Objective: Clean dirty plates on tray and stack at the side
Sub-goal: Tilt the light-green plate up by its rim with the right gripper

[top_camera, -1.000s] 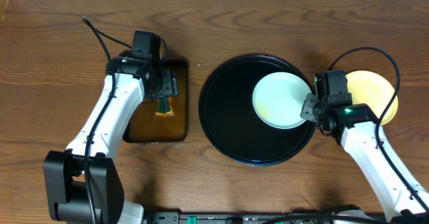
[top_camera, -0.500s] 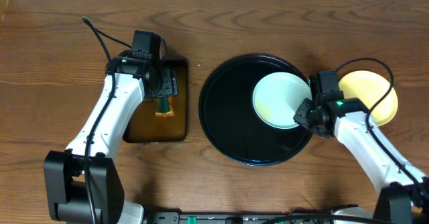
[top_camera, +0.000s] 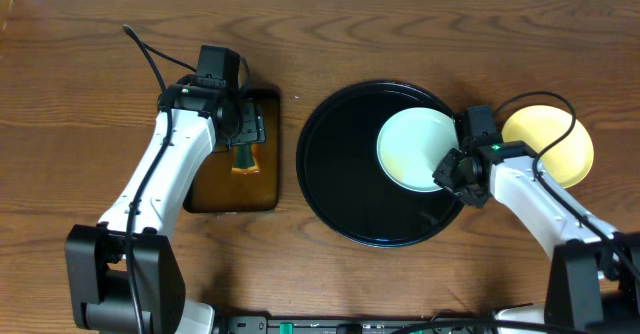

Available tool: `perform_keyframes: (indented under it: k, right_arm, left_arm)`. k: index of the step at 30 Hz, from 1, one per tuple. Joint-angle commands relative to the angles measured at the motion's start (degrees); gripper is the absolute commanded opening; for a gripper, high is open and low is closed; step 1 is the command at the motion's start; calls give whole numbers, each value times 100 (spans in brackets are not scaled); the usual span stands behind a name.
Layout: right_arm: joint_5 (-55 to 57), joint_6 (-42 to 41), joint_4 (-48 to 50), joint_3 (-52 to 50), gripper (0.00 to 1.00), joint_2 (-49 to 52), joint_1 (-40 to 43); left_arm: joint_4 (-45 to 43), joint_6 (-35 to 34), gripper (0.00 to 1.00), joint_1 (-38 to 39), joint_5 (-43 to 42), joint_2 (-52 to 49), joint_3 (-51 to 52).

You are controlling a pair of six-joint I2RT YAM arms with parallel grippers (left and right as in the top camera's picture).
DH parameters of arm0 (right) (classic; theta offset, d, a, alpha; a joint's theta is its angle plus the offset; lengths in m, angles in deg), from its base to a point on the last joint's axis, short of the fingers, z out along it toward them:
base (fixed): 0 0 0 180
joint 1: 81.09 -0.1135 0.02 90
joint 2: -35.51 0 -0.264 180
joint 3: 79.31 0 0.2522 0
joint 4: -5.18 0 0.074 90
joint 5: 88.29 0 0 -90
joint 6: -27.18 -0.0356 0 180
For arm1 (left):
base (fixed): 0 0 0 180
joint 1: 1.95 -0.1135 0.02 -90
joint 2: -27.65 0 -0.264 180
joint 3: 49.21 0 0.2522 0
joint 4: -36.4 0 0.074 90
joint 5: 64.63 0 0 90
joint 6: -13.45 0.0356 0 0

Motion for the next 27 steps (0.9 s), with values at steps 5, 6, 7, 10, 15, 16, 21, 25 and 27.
perform_keyframes:
  k: [5,6,7,10,15,16,21,25,27]
  right_arm:
    - [2,-216,374,63,10,372,57]
    - [2,-216,404,63,4,372,57]
    - [2,-214,461,63,1,369,57]
    - [24,-199,570,63,1,369,57]
    - [-153,603,1034,63,1,348,57]
    - [-280,817,1158,63,1,315,59]
    - [-859,1790,1840,66,1,-4,61]
    - [-896,2341,2063,66,1,-356,61]
    - [-896,2597,2094,66,1,-492,61]
  left_arm:
    - [0,9,79,-9,52,4,-79]
    - [0,9,79,-9,52,4,-79]
    - [0,9,79,-9,52,4,-79]
    - [0,9,78,-9,52,4,-79]
    - [2,9,79,-9,50,4,-79]
    - [0,9,79,-9,50,4,-79]
    - [2,9,78,-9,52,4,-79]
    - [0,9,78,-9,50,4,-79]
    - [2,9,78,-9,50,4,-79]
